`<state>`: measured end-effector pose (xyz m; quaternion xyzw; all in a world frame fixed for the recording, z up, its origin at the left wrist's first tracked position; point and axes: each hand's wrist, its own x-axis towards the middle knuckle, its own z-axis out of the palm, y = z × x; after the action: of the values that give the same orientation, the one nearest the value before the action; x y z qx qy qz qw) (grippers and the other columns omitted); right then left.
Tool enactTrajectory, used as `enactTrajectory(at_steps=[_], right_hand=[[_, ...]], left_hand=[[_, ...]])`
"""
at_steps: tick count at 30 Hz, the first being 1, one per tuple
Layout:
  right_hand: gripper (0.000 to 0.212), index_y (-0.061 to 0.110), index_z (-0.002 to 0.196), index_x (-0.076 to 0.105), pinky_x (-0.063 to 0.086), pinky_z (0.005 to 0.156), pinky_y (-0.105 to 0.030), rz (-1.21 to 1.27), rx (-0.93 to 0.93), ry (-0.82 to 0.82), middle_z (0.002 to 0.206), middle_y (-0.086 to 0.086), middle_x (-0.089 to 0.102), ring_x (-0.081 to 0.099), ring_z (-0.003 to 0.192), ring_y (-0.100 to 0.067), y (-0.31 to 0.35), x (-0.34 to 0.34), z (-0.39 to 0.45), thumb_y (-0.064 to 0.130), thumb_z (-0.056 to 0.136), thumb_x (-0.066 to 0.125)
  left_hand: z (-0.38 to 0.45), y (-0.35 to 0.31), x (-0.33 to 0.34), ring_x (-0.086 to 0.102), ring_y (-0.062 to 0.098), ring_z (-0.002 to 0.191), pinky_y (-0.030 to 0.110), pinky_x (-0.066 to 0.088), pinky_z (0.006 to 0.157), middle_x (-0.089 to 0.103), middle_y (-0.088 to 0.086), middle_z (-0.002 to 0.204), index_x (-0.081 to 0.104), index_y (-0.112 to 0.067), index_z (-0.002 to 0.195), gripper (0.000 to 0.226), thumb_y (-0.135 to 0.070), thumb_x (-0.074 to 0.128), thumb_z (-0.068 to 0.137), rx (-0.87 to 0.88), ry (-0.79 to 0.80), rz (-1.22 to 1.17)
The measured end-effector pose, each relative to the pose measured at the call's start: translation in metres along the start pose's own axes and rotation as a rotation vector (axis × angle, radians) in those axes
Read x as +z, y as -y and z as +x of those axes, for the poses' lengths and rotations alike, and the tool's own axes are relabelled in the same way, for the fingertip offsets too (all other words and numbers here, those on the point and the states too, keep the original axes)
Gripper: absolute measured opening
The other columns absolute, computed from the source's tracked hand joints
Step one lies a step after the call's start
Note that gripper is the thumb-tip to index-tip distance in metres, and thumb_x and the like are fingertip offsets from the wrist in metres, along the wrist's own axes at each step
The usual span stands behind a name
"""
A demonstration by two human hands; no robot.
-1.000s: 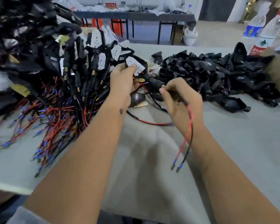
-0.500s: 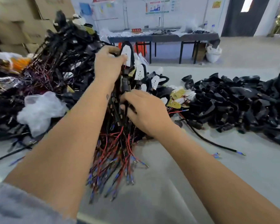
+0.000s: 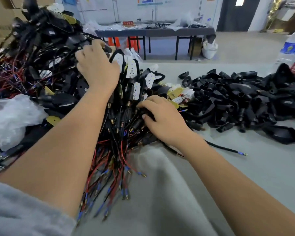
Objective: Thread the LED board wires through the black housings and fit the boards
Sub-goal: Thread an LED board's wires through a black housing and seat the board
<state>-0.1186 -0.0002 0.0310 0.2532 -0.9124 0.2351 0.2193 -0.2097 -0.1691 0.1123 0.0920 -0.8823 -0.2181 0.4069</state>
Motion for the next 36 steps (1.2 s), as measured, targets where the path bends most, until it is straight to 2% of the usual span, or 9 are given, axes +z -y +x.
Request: enactTrajectory(at_steps=[4,8,11,14,19,24,30,33,36], right_hand=[[0.026,0.011,0.115,0.065,0.038,0.095,-0.035,-0.026,0.078,0.045,0.115,-0.007,0.058,0.05,0.112,-0.027,-0.025,-0.009,-0.037,0.012,0.09,0.059],[0.025,0.013,0.111,0.069,0.04,0.093,-0.035,-0.029,0.196,0.031,0.112,-0.005,0.061,0.052,0.109,-0.025,-0.05,-0.022,-0.072,0.01,0.09,0.057],[0.024,0.016,0.111,0.069,0.042,0.094,-0.036,-0.033,0.278,0.015,0.11,-0.002,0.061,0.053,0.109,-0.022,-0.065,-0.034,-0.094,0.012,0.091,0.056],[0.023,0.017,0.11,0.068,0.042,0.094,-0.036,-0.066,0.379,0.022,0.108,-0.002,0.06,0.051,0.109,-0.023,-0.076,-0.039,-0.11,0.015,0.091,0.055],[0.024,0.019,0.114,0.066,0.041,0.085,-0.034,-0.245,0.49,0.116,0.109,-0.005,0.058,0.047,0.111,-0.027,-0.082,-0.038,-0.117,0.026,0.094,0.055],[0.016,0.006,0.102,0.057,0.036,0.076,-0.037,-0.343,0.548,0.051,0.108,-0.012,0.057,0.05,0.105,-0.033,-0.087,-0.043,-0.121,0.006,0.091,0.047],[0.02,0.008,0.103,0.061,0.035,0.081,-0.034,-0.327,0.46,0.117,0.105,-0.011,0.056,0.049,0.103,-0.032,-0.092,-0.049,-0.127,0.021,0.092,0.051],[0.013,0.009,0.1,0.054,0.029,0.075,-0.031,-0.404,0.443,0.116,0.107,-0.011,0.056,0.049,0.102,-0.031,-0.089,-0.045,-0.125,0.009,0.09,0.046],[0.012,0.014,0.098,0.042,0.028,0.068,-0.032,-0.365,0.536,0.046,0.104,-0.009,0.059,0.052,0.098,-0.03,-0.089,-0.044,-0.124,0.004,0.092,0.045]], left_hand=[[-0.009,-0.016,0.001,0.039,0.039,0.125,0.048,0.035,0.095,0.053,0.012,0.126,0.061,-0.024,0.115,0.028,-0.02,0.057,0.087,0.108,0.068,0.123],[-0.03,-0.019,0.011,0.039,0.04,0.123,0.048,0.032,0.097,0.057,0.012,0.123,0.065,-0.027,0.108,0.035,-0.005,0.046,0.089,0.098,0.166,0.133],[-0.05,-0.025,0.013,0.029,0.035,0.137,0.052,0.02,0.107,0.044,0.009,0.14,0.059,-0.023,0.116,0.041,0.0,0.048,0.083,0.07,0.056,0.129],[-0.077,-0.037,0.011,0.028,0.034,0.14,0.055,0.02,0.109,0.038,0.007,0.147,0.057,-0.021,0.113,0.047,0.002,0.043,0.074,0.224,-0.077,0.049],[-0.142,-0.072,0.028,0.051,0.025,0.115,0.044,0.039,0.097,0.063,0.002,0.118,0.068,-0.019,0.093,0.028,-0.009,0.044,0.083,0.468,0.198,-0.286],[-0.212,-0.109,0.051,0.056,0.016,0.068,0.031,0.039,0.057,0.061,-0.01,0.07,0.064,-0.027,0.084,0.025,-0.014,0.043,0.087,0.162,0.592,-0.493],[-0.231,-0.121,0.071,0.056,0.013,0.076,0.027,0.036,0.056,0.062,-0.009,0.08,0.063,-0.026,0.09,0.022,-0.017,0.043,0.09,-0.016,0.665,-0.516],[-0.23,-0.117,0.071,0.055,0.001,0.064,0.022,0.035,0.052,0.061,-0.013,0.073,0.062,-0.03,0.087,0.022,-0.017,0.044,0.089,-0.108,0.659,-0.616],[-0.228,-0.111,0.071,0.054,0.004,0.054,0.026,0.042,0.053,0.06,-0.014,0.06,0.062,-0.031,0.081,0.025,-0.016,0.043,0.085,-0.264,0.663,-0.761]])
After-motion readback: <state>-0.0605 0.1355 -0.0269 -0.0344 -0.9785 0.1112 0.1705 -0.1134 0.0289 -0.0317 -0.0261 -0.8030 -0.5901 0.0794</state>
